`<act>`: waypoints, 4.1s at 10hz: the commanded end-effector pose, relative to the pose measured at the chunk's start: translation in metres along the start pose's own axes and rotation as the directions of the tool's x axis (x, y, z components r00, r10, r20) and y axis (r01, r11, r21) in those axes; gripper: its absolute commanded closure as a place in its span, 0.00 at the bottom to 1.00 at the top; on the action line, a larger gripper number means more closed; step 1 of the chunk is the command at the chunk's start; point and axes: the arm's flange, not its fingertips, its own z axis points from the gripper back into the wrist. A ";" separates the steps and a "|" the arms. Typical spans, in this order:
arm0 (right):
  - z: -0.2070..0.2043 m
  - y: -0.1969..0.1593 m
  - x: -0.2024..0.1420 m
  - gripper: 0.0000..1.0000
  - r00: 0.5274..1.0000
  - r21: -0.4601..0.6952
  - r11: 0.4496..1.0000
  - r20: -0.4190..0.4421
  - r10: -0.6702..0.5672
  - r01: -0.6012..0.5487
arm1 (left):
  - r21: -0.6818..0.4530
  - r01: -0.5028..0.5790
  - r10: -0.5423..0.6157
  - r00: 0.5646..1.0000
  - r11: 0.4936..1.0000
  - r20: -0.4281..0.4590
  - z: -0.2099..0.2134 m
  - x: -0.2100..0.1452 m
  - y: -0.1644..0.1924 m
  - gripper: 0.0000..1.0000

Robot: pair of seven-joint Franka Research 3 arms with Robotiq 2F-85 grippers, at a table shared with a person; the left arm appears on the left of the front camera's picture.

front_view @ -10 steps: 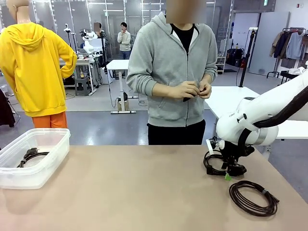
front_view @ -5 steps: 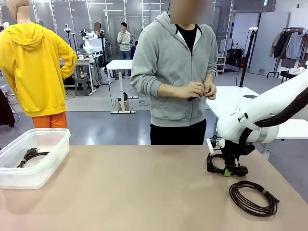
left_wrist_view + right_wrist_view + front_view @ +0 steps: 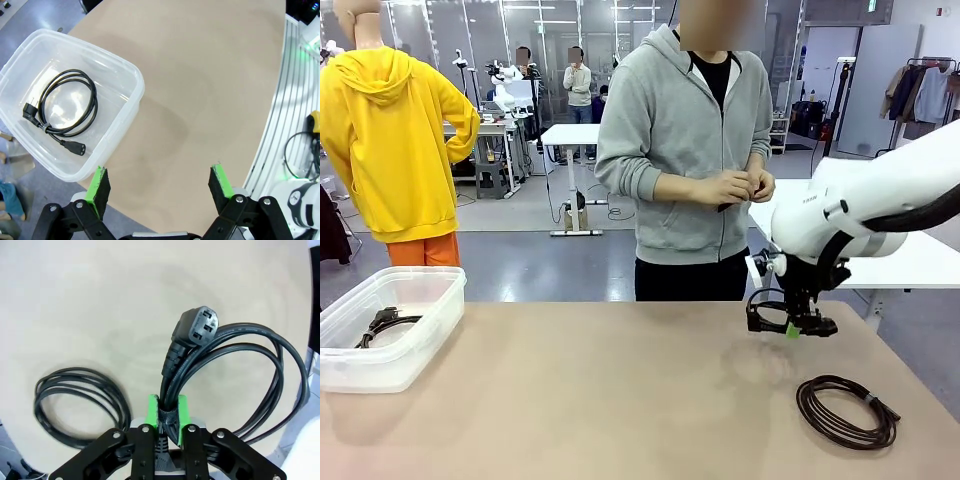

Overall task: Organize and store the cables.
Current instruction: Place the Power Cable into the Organizing box.

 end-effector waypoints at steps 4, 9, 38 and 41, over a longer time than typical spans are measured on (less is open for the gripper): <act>0.015 0.005 0.007 0.87 1.000 -0.004 1.000 0.000 0.002 -0.002 | 0.008 -0.022 0.022 1.000 1.000 0.010 0.000 0.004 0.002 0.00; 0.015 0.005 0.007 0.87 1.000 -0.004 1.000 0.000 0.002 -0.002 | 0.008 -0.022 0.022 1.000 1.000 0.010 0.000 0.004 0.002 0.00; -0.062 0.069 0.343 0.04 0.999 0.119 0.992 -0.003 0.050 -0.050 | 0.008 -0.022 0.022 1.000 1.000 0.010 0.000 0.004 0.002 0.00; -0.062 0.067 0.345 0.00 0.998 0.123 0.991 0.001 0.057 -0.057 | 0.008 -0.022 0.022 1.000 1.000 0.010 0.000 0.004 0.002 0.00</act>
